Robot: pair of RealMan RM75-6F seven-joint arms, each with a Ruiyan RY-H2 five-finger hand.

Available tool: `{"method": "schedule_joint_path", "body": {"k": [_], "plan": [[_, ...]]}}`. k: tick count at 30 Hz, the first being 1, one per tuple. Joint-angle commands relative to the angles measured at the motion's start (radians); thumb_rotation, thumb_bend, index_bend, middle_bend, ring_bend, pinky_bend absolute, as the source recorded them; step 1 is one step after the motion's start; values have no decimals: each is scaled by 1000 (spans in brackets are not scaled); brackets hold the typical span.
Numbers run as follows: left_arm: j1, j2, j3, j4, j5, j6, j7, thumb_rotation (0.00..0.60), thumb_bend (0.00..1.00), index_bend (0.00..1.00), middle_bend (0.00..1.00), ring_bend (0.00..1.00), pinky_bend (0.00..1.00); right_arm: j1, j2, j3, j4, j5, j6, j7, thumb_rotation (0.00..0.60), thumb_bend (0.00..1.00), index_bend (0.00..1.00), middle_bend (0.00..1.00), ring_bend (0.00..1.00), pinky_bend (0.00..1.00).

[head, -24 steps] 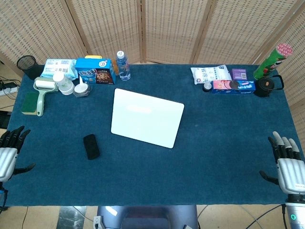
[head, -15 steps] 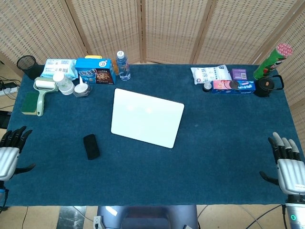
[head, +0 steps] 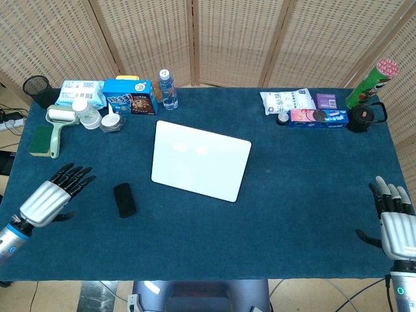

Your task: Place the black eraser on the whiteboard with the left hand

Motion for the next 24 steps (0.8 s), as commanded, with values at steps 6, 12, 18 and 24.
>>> {"method": "schedule_joint_path", "body": {"k": [6, 12, 18, 24], "plan": [[-159, -129, 83, 257, 118, -5, -127, 600, 187, 0, 15, 8, 35, 1, -5, 11, 1, 30, -6, -19, 600, 0, 34, 0, 0, 0], [-214, -180, 115, 325, 138, -8, -151, 600, 187, 2, 42, 48, 93, 5, -12, 14, 5, 49, -18, -35, 600, 0, 34, 0, 0, 0], [-249, -212, 148, 345, 145, -19, -156, 600, 189, 27, 58, 76, 138, 10, -15, 18, 12, 60, -26, -37, 600, 0, 33, 0, 0, 0], [-263, -232, 174, 353, 138, -37, -149, 600, 191, 61, 73, 91, 159, 9, -12, 19, 13, 63, -27, -27, 600, 0, 34, 0, 0, 0]]}}
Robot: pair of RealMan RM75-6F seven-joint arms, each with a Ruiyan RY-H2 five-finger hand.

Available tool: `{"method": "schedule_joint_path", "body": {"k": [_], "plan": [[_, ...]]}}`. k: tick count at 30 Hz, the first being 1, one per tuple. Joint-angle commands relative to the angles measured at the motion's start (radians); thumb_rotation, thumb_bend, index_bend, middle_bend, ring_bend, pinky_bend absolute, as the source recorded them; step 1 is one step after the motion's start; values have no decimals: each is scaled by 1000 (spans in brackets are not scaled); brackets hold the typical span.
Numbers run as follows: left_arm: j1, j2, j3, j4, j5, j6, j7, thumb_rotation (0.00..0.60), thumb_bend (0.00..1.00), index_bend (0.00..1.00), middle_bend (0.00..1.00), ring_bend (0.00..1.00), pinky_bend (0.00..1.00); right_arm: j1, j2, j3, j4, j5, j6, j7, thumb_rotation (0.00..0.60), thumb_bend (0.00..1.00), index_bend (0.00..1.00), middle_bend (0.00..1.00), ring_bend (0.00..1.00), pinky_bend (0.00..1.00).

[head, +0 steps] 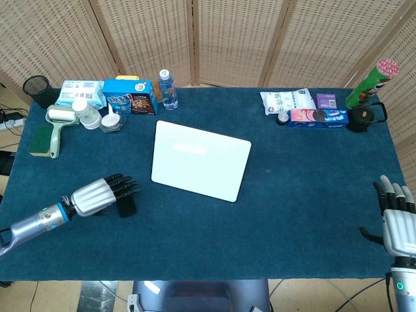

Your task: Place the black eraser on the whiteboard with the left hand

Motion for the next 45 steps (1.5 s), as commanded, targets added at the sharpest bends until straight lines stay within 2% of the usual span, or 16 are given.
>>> {"method": "schedule_joint_path", "body": {"k": [1, 8, 17, 27, 32, 38, 45], "plan": [[-6, -15, 10, 8, -4, -9, 6, 600, 192, 67, 79, 96, 162, 1, 1, 1, 1, 2, -1, 3, 600, 0, 34, 0, 0, 0], [-19, -59, 24, 30, -19, -21, 15, 600, 196, 174, 169, 143, 200, 2, 1, -1, 3, 4, -7, 4, 600, 0, 33, 0, 0, 0], [-33, -88, 38, 37, -40, -40, 25, 600, 211, 294, 276, 236, 336, 4, 2, 0, 5, 4, -10, 14, 600, 0, 34, 0, 0, 0], [-20, -131, 33, 76, -69, -11, 65, 600, 275, 520, 475, 420, 492, 6, 5, -3, 6, 0, -14, 25, 600, 0, 33, 0, 0, 0], [-15, -144, 33, 89, -78, 5, 74, 600, 282, 545, 495, 437, 506, 6, 7, -4, 5, 1, -15, 24, 600, 0, 34, 0, 0, 0], [-23, -131, 17, 65, -80, 75, 107, 600, 283, 552, 503, 440, 511, 6, 8, -6, 2, 0, -16, 24, 600, 0, 34, 0, 0, 0], [-69, -77, -39, -65, -89, 148, 197, 600, 282, 553, 505, 441, 511, 5, 12, -7, -2, -1, -18, 30, 600, 0, 35, 0, 0, 0]]}}
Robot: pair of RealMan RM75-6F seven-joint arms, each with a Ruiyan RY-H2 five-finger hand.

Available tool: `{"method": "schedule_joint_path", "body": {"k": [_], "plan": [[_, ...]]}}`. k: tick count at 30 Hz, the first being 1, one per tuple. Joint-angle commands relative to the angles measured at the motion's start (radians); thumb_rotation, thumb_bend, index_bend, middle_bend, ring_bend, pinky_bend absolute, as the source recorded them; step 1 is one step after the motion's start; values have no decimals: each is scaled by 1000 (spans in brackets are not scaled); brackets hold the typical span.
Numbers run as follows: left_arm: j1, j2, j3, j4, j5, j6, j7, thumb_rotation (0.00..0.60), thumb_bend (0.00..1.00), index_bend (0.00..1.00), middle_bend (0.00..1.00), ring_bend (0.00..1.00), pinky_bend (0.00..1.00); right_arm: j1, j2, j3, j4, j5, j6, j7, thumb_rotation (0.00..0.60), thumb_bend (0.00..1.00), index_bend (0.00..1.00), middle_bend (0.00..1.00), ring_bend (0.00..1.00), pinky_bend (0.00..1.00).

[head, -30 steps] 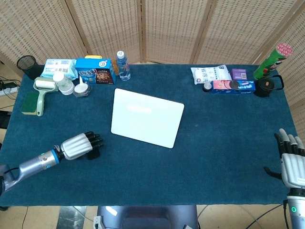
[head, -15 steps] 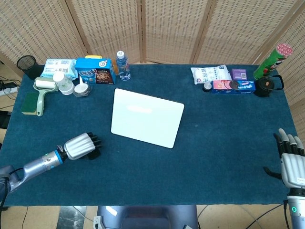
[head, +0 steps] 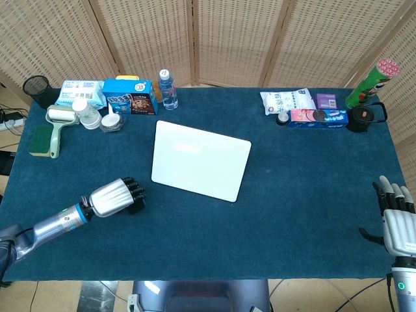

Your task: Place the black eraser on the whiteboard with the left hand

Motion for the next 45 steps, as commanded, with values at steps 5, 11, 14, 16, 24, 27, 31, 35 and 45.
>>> {"method": "schedule_joint_path", "body": {"k": [5, 11, 14, 16, 24, 27, 31, 35, 45], "plan": [[-85, 44, -94, -122, -6, 46, 166, 600, 279, 553, 505, 441, 511, 1, 3, 0, -1, 3, -7, 7, 600, 0, 34, 0, 0, 0], [-180, 37, -173, -177, -22, -16, 298, 600, 280, 552, 505, 441, 511, 3, 7, 0, 0, 8, -15, 16, 600, 0, 35, 0, 0, 0], [-229, 28, -198, -195, -26, -75, 358, 600, 279, 553, 504, 441, 511, 4, 9, 0, -1, 11, -21, 22, 600, 0, 34, 0, 0, 0], [-255, 21, -209, -196, -27, -106, 390, 600, 279, 553, 504, 441, 511, 5, 10, -1, -1, 12, -24, 25, 600, 0, 34, 0, 0, 0], [-334, -27, -235, -192, -51, -235, 468, 600, 276, 553, 504, 441, 511, 8, 19, -1, 3, 18, -39, 48, 600, 0, 34, 0, 0, 0], [-357, -53, -237, -172, -62, -279, 494, 600, 275, 553, 505, 441, 511, 9, 21, -1, 5, 20, -44, 58, 600, 0, 35, 0, 0, 0], [-371, -85, -236, -142, -74, -311, 508, 600, 274, 552, 504, 441, 511, 10, 24, -1, 7, 21, -49, 68, 600, 0, 34, 0, 0, 0], [-377, -132, -233, -88, -81, -307, 527, 600, 271, 552, 504, 441, 511, 10, 30, 1, 11, 26, -53, 85, 600, 0, 35, 0, 0, 0], [-367, -199, -227, 8, -118, -305, 551, 600, 257, 439, 338, 240, 340, 10, 33, 1, 12, 26, -54, 93, 600, 0, 35, 0, 0, 0]]}}
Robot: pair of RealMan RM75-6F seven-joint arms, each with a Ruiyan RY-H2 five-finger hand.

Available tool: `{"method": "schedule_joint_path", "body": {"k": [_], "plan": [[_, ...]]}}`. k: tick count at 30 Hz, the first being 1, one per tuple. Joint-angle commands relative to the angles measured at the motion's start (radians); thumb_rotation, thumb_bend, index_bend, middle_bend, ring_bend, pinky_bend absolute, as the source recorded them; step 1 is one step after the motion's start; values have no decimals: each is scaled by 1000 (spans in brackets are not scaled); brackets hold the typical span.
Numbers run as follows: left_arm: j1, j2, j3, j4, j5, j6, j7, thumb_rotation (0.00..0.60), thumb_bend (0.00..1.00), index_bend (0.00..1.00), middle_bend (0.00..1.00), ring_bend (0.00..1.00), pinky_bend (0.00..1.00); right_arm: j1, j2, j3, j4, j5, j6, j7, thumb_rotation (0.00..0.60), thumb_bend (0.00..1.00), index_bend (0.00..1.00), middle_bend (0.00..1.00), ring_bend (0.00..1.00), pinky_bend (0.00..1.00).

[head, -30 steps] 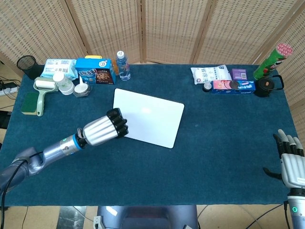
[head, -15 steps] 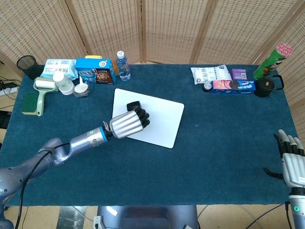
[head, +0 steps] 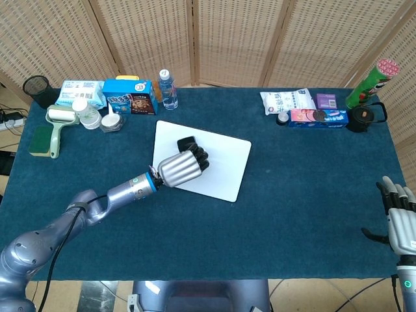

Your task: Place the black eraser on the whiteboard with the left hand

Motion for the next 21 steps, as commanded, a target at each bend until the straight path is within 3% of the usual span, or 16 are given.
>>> {"method": "schedule_joint_path", "body": {"k": [1, 3, 6, 17, 21], "plan": [[6, -15, -1, 18, -22, -18, 27, 600, 253, 372, 266, 186, 303, 1, -1, -1, 1, 1, -2, -1, 600, 0, 35, 0, 0, 0], [7, -21, -4, 19, -32, -23, 35, 600, 242, 160, 87, 66, 218, 1, -1, -1, 1, 1, -2, -2, 600, 0, 35, 0, 0, 0], [9, -26, -10, 12, -50, -31, 43, 600, 223, 17, 2, 3, 170, 1, -1, -1, 2, 2, -2, -3, 600, 0, 35, 0, 0, 0], [19, -11, -6, -19, -59, 21, 28, 600, 182, 0, 0, 0, 146, 1, -1, -2, 0, 1, -2, -6, 600, 0, 36, 0, 0, 0], [64, 38, -10, -118, -80, 78, 9, 600, 149, 0, 0, 0, 125, 1, -1, -4, -2, -2, -1, -7, 600, 0, 36, 0, 0, 0]]}}
